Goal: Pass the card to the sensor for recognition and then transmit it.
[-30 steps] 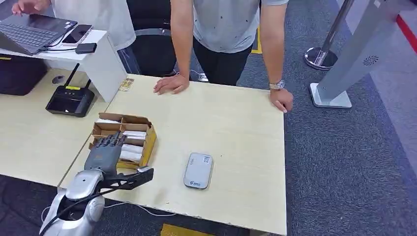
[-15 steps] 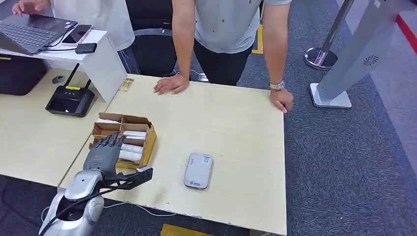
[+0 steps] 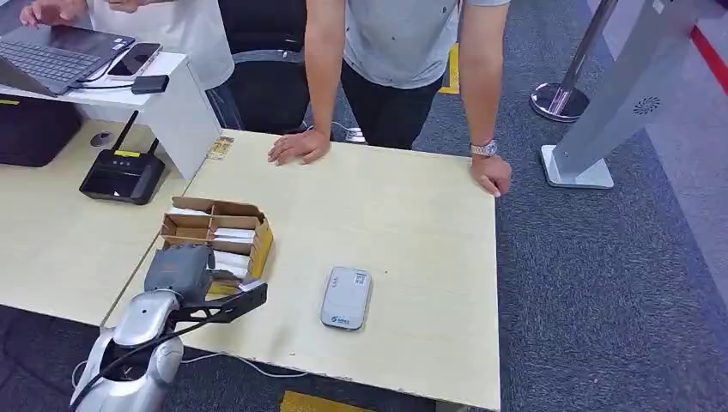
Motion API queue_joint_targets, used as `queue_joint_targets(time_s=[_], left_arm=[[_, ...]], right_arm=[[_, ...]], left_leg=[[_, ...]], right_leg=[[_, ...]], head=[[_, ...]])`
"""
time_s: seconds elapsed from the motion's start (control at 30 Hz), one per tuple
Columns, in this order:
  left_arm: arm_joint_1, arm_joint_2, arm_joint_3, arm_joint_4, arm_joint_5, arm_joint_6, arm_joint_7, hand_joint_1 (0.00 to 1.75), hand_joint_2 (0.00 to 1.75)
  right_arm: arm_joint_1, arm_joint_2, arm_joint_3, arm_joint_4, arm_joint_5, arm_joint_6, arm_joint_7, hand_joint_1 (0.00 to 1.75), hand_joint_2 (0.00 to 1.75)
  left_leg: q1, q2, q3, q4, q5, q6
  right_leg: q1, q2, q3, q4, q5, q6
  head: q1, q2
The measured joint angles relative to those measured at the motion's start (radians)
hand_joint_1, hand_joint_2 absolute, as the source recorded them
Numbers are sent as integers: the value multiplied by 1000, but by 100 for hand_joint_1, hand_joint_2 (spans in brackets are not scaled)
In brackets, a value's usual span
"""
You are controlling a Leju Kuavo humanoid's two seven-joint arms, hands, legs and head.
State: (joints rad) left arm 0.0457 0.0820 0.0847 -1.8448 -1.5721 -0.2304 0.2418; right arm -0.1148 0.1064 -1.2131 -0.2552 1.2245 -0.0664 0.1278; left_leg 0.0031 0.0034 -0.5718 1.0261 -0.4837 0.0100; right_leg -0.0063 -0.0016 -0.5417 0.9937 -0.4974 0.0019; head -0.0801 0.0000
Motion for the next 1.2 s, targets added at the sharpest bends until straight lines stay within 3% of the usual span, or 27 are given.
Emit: queue_joint_targets(time_s=[0.67, 0.87, 1.2], left_arm=[[-37, -12, -1, 0, 0, 34, -47, 175, 175], [-93, -29, 1, 0, 0, 46, -103, 175, 175], [-184, -37, 32, 0, 12, 48, -138, 175, 175]], right_arm=[[0, 0, 0, 0, 0, -1, 3, 0, 0], [0, 0, 0, 0, -3, -2, -1, 0, 0], [0, 0, 0, 0, -3, 0, -6, 0, 0]], left_leg=[[0, 0, 0, 0, 0, 0], [0, 0, 0, 0, 0, 0], [0, 0, 0, 0, 0, 0]], right_leg=[[0, 0, 0, 0, 0, 0], [0, 0, 0, 0, 0, 0], [0, 0, 0, 0, 0, 0]], head=[[0, 0], [0, 0], [0, 0]])
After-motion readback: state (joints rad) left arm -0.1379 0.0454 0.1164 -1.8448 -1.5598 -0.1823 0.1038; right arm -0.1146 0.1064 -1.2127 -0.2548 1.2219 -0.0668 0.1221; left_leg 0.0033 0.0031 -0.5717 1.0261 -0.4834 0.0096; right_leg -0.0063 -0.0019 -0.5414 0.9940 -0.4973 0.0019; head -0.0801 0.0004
